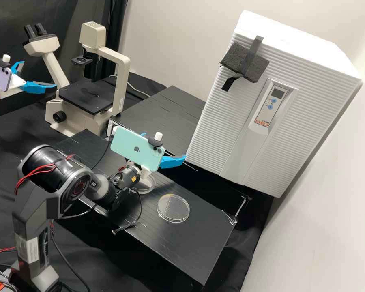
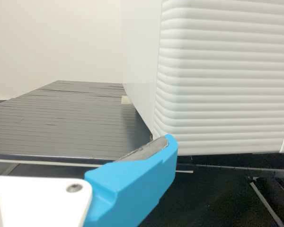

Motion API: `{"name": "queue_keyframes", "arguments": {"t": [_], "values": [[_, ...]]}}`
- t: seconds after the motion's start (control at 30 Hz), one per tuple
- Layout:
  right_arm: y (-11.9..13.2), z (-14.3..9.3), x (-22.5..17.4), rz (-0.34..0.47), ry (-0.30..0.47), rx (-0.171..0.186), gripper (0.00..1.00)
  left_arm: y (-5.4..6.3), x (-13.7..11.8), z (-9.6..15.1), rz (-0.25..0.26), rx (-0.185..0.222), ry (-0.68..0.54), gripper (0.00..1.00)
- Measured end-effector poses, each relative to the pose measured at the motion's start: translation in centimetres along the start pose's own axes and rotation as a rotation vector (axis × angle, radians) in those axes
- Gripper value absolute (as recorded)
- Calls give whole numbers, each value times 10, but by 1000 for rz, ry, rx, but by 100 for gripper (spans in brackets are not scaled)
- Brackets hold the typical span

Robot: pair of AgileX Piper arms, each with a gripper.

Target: Close the petri dish lid.

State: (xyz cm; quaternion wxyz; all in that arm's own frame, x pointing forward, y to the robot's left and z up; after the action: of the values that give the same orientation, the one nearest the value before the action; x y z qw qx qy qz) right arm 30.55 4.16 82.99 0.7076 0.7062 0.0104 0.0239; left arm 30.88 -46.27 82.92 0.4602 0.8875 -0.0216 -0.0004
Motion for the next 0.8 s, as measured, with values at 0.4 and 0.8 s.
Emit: {"name": "queue_keyframes", "arguments": {"t": [0.4,0.8], "values": [[5,7,-10,15,-21,-5,100,0,0,0,0,0,0,100],[41,27,-69,224,-29,30,100,0,0,0,0,0,0,100]]}}
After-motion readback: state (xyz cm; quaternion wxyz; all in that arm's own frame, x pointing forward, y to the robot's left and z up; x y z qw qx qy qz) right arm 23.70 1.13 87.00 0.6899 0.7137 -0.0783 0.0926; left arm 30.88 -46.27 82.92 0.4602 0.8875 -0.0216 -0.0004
